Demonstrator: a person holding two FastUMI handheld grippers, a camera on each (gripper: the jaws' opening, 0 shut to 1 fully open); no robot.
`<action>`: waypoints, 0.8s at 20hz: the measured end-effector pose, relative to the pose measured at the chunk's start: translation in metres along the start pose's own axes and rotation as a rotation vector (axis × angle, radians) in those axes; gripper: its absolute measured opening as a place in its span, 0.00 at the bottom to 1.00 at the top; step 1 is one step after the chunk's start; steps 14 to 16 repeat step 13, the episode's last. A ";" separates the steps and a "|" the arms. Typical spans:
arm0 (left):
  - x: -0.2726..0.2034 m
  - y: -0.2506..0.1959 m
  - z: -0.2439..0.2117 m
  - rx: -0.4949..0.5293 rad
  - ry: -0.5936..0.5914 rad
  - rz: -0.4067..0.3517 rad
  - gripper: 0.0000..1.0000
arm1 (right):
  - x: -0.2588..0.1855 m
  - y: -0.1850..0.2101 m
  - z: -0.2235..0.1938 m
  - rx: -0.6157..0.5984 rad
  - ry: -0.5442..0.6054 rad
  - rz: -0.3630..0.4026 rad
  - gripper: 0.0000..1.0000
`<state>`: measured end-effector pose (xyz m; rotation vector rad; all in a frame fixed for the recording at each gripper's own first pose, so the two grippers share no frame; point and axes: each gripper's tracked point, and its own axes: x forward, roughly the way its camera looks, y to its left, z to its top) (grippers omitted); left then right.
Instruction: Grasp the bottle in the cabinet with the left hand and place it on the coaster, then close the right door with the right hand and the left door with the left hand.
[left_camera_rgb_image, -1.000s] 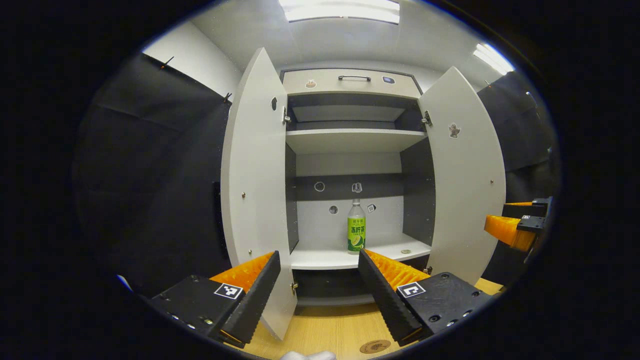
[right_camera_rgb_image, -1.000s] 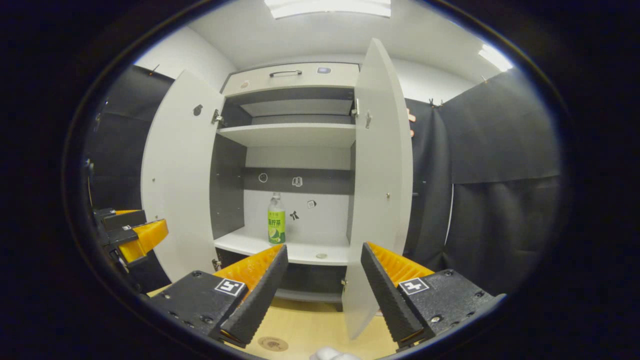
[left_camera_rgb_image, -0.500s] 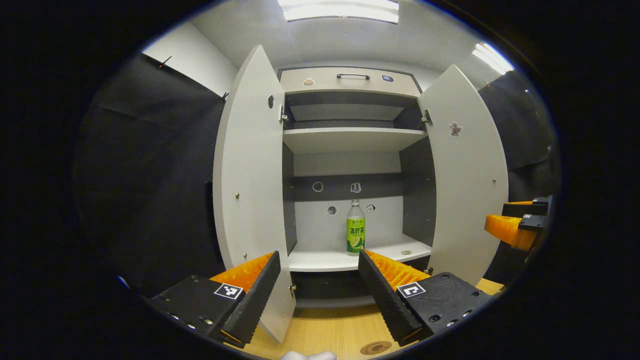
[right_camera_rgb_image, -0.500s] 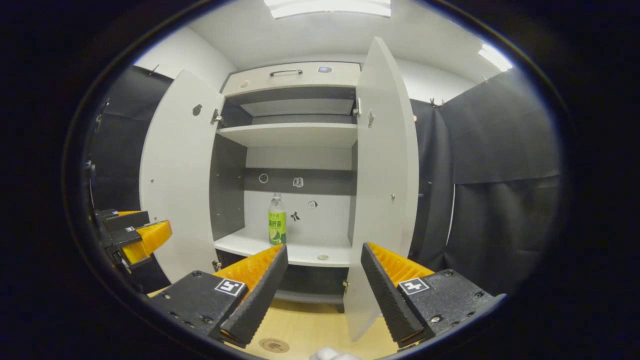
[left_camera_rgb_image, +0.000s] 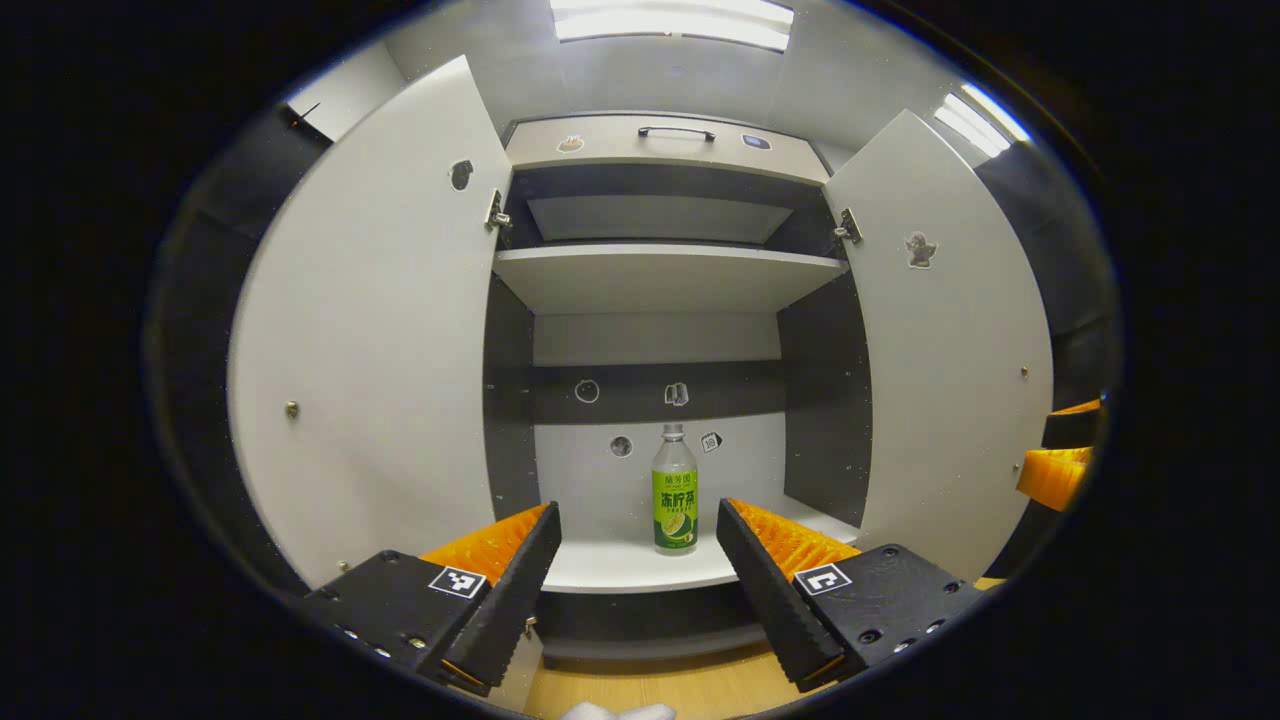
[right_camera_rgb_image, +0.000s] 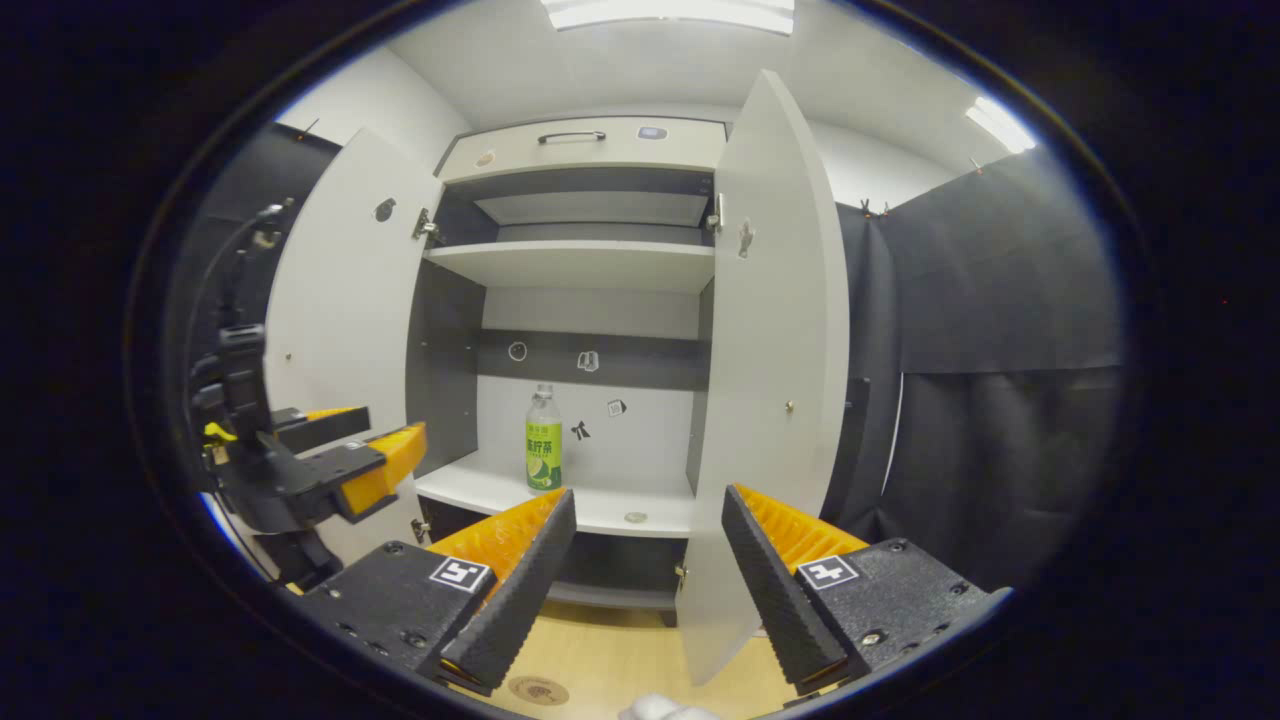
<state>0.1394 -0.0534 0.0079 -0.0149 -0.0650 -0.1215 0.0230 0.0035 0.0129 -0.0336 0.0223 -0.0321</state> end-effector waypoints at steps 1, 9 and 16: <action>0.018 -0.005 -0.003 -0.005 -0.007 -0.003 0.96 | 0.001 0.000 0.001 -0.002 0.003 -0.007 0.97; 0.157 -0.033 -0.046 -0.009 0.017 -0.002 0.96 | 0.007 -0.003 -0.002 -0.041 0.048 -0.058 0.97; 0.203 -0.030 -0.072 -0.006 0.053 0.047 0.96 | 0.013 -0.007 -0.012 -0.054 0.084 -0.078 0.97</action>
